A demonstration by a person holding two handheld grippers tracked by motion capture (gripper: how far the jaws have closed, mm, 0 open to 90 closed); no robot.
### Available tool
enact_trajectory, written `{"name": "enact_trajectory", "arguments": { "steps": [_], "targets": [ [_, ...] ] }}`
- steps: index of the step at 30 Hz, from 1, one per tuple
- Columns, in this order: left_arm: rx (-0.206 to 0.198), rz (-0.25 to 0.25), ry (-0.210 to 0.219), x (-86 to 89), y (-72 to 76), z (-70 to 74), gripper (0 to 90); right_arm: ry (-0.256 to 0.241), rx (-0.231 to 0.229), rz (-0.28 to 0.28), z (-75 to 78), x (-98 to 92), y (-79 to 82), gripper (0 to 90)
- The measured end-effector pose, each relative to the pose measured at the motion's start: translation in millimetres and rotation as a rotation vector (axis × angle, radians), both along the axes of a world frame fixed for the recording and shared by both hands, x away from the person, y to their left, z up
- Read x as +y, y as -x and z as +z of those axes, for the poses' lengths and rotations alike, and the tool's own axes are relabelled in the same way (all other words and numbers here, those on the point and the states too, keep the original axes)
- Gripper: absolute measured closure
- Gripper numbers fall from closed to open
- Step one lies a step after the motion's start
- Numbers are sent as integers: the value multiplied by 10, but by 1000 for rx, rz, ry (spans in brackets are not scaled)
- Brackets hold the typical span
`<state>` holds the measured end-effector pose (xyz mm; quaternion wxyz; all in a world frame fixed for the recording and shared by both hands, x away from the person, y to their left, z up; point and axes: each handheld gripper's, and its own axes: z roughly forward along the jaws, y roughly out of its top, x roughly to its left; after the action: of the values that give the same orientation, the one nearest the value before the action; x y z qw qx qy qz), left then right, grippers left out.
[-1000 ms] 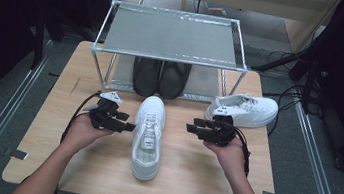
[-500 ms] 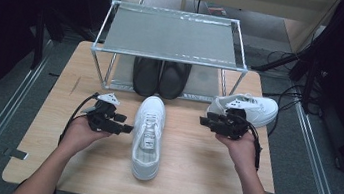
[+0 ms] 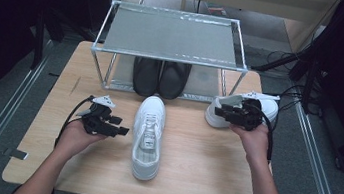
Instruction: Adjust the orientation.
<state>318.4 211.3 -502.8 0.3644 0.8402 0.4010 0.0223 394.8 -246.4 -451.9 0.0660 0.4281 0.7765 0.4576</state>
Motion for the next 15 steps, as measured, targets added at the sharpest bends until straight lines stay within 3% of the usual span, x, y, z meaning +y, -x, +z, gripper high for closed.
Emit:
{"name": "enact_trajectory", "arguments": {
  "steps": [7, 15],
  "targets": [
    [6, 8, -3, 20, 28, -18, 426, 20, 8, -34, -24, -49, -125, 574],
    [11, 18, -5, 47, 62, -38, 426, 70, 69, -29, -208, 31, -299, 576]
  ]
}}
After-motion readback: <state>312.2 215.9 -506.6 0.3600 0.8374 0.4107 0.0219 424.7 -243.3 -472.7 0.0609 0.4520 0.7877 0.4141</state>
